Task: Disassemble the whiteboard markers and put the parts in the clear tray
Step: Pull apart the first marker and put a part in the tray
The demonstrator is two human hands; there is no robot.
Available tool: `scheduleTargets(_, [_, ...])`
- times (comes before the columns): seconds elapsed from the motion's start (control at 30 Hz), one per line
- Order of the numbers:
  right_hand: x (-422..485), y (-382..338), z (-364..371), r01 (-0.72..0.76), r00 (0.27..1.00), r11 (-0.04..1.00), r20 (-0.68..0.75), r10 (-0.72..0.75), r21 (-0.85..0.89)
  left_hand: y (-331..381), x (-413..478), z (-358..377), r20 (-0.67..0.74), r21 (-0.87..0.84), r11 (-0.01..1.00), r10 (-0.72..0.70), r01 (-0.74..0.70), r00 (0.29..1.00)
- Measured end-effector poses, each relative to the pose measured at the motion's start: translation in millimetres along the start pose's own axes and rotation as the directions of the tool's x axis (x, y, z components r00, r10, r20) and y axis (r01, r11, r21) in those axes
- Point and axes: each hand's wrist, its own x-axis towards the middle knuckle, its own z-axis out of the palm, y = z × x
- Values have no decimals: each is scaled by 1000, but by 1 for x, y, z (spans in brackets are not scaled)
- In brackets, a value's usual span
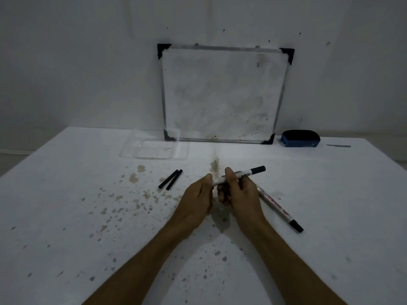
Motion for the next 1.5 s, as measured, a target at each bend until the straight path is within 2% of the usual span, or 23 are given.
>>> scheduleTargets(0.07, [-1,0,3,65,998,998,6,-64,-28,3,2,-4,91,-255,953,-142,161,986])
scheduleTargets(0.1, [-1,0,4,65,998,997,-9,-66,-27,3,2,-5,105,-267,949,-143,166,984])
scheduleTargets(0.17, [-1,0,5,13,998,1000,-57,-14,-21,-1,-4,-3,39,-62,997,-36,39,999])
scheduleTargets(0.2, [-1,1,5,-26,997,1000,-77,25,-13,-3,-7,-2,18,59,997,40,-41,999])
scheduleTargets(0.27, [-1,0,3,-94,991,995,-89,95,18,-7,-10,1,24,193,970,147,-149,989])
scheduleTargets(0.33, [-1,-1,1,-119,989,992,-81,121,31,-9,-7,3,14,276,942,193,-189,981])
scheduleTargets(0.47, [-3,0,3,-76,997,993,-15,75,-86,-6,-8,4,-32,349,923,186,-164,982])
scheduleTargets(0.53, [-3,0,3,-34,999,996,16,36,-88,-2,-7,4,-60,263,962,93,-74,994])
scheduleTargets(0.6, [-3,0,4,34,999,995,29,-31,-89,3,0,0,-35,26,996,-87,88,996])
scheduleTargets(0.67, [-3,0,8,78,997,993,24,-76,-93,8,7,-5,50,-248,939,-233,238,971])
scheduleTargets(0.7, [-4,1,10,74,997,993,13,-73,-89,8,6,-7,64,-285,926,-241,249,968])
scheduleTargets(0.73, [-4,2,11,55,998,995,-2,-55,-83,7,4,-8,56,-240,946,-213,220,976])
scheduleTargets(0.8, [-3,3,10,-4,999,997,-39,1,-73,2,-3,-4,13,21,998,-60,60,998])
scheduleTargets(0.87, [-3,4,7,-50,997,997,-65,46,-54,-4,-7,2,16,267,958,106,-107,994])
scheduleTargets(0.97, [-2,4,7,-74,996,996,-53,72,-39,-7,-6,6,-14,404,898,195,-173,981])
scheduleTargets(1.03, [-1,2,7,-59,998,998,-28,58,-24,-5,-2,6,-54,335,937,125,-100,991])
scheduleTargets(1.1, [-1,2,7,-22,1000,999,-9,21,-32,-2,3,4,-48,121,992,-15,20,999])
scheduleTargets(1.2, [-2,4,11,5,1000,999,-12,-5,-47,1,10,2,14,-198,970,-141,141,990])
scheduleTargets(1.27, [0,1,10,-12,996,1000,-83,12,4,1,12,-1,-57,-266,947,-200,179,978])
scheduleTargets(1.33, [6,-3,1,-28,985,990,-167,52,142,-5,11,-8,-161,-189,965,-215,184,963])
scheduleTargets(1.37, [8,-4,-3,-33,983,980,-169,67,196,-9,9,-10,-197,-79,983,-177,164,964])
scheduleTargets(1.43, [4,-5,-3,-68,987,963,-120,103,262,-13,5,-10,-195,235,969,-35,81,980])
scheduleTargets(1.5, [0,-6,3,-132,981,919,-82,174,372,-15,5,-5,-170,498,865,168,-62,971])
